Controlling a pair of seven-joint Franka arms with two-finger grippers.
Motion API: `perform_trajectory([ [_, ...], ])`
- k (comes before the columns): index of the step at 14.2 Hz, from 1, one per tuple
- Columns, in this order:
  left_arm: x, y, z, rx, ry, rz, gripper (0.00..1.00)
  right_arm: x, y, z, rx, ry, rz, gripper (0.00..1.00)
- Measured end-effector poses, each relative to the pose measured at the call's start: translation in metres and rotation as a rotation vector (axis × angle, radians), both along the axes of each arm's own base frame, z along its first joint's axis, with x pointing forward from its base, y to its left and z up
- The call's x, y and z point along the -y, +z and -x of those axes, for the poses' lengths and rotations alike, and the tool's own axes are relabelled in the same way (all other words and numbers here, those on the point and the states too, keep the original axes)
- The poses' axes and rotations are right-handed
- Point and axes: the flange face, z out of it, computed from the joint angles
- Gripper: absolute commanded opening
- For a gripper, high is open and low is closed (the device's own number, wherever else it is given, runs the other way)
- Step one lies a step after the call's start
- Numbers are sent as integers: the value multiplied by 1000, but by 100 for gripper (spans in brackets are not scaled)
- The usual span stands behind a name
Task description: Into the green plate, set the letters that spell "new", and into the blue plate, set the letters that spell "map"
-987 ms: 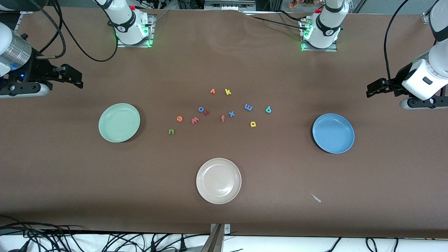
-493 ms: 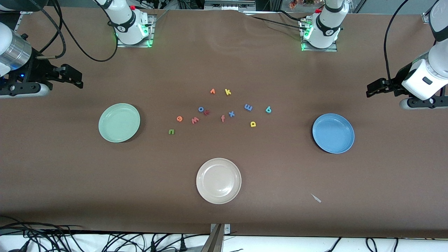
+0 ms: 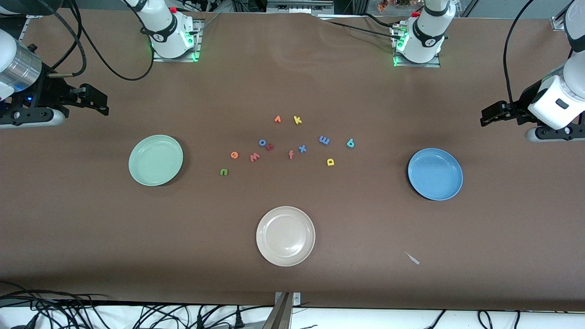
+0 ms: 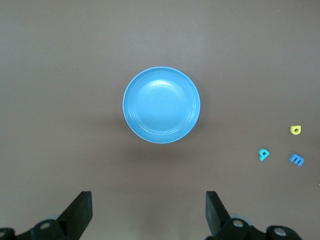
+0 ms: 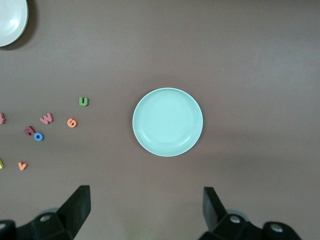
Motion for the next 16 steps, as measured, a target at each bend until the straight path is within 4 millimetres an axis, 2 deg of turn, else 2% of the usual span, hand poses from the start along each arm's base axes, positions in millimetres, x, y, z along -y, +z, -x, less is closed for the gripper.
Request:
perform_trajectory([
  [8, -4, 27, 2, 15, 8, -1, 100, 0, 0, 0, -1, 0, 0, 100],
  [12, 1, 30, 4, 5, -2, 0, 100, 0, -2, 0, -3, 0, 0, 100],
  [14, 4, 20, 1, -15, -6, 1, 100, 0, -2, 0, -4, 0, 0, 100],
  [16, 5, -13, -13, -66, -10, 5, 100, 0, -2, 0, -4, 0, 0, 100],
])
